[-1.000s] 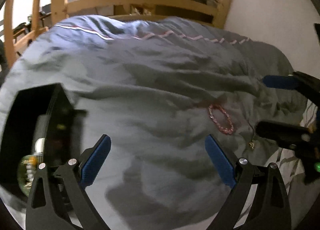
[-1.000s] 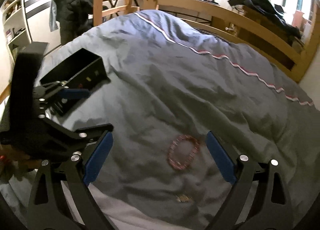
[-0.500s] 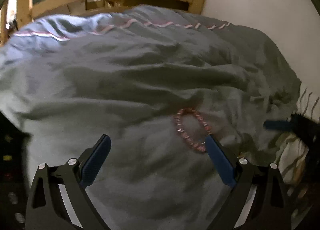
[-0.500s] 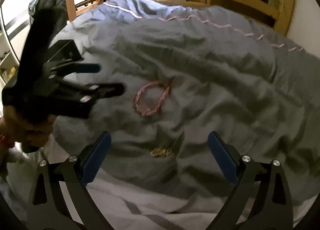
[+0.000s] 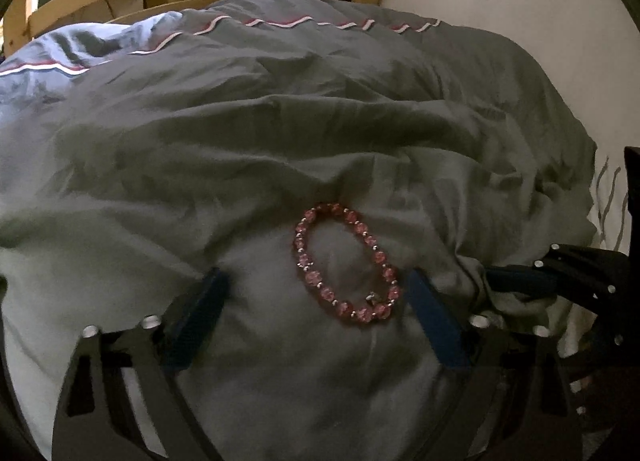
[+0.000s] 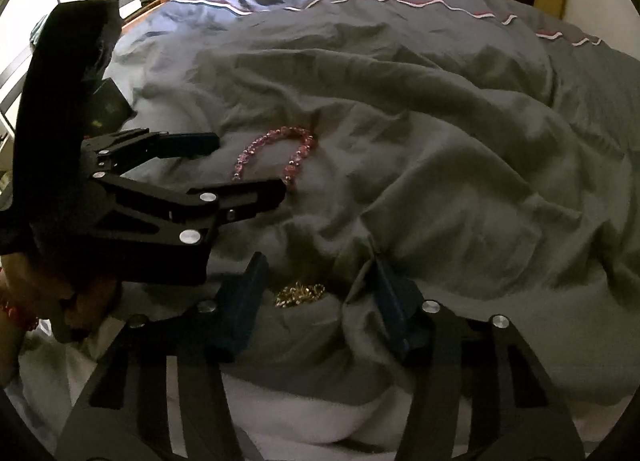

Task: Organize jewelry
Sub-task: 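Grasp the pink bead bracelet with the left tool while the right tool grasps the gold charm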

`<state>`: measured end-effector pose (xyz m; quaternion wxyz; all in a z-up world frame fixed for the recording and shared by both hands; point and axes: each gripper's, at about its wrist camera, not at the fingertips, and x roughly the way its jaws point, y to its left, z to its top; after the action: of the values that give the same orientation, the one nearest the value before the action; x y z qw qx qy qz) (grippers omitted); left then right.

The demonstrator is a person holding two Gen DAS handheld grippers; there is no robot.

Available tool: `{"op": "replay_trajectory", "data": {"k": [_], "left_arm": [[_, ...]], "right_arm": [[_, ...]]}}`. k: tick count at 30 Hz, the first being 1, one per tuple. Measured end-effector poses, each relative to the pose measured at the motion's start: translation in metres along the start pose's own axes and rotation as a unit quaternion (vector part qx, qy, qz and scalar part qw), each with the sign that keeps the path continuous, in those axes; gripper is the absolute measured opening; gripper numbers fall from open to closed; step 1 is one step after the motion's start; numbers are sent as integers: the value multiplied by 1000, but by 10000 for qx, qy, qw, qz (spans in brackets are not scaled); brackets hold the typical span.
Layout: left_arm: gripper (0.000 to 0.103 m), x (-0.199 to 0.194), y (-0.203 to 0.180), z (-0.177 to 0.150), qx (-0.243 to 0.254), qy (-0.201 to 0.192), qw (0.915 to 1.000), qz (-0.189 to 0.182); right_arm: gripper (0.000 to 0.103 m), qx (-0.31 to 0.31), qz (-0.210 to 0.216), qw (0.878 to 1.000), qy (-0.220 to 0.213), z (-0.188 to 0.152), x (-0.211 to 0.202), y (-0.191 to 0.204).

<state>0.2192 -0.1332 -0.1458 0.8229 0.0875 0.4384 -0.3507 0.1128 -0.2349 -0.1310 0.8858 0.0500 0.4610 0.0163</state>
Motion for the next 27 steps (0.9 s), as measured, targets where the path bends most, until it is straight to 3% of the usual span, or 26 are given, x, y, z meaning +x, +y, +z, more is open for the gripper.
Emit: {"op": "replay_trajectory", "data": {"k": [5,9,10,11,12,15,22,27], "left_arm": [[51,-1,9,-1,-166,36,9998,111],[28,-2,20,1,-325,171,9993,84],[24,-3,22,1,-369,187,9991,64],[22,-3,23,1,-416,219,9989,44],[18,-4,24,1,-451,251,9987,24],[12,-7,21,2,-417,311,9986,60],[8,-20,14,5,-323,296,9990,118],[8,-32,5,9,-146,157,9998,3]], "right_arm": [[49,1,192,9991,-378,5,-19,2],[49,-311,269,9990,-176,3,-9,13],[47,-349,301,9989,-128,2,-7,14],[36,-346,349,9988,-44,1,-4,15],[32,-269,379,9989,75,1,0,13],[23,-192,208,9992,271,-1,4,7],[22,-28,156,9993,339,-6,1,-1],[9,19,211,9994,259,-8,-1,-3]]}}
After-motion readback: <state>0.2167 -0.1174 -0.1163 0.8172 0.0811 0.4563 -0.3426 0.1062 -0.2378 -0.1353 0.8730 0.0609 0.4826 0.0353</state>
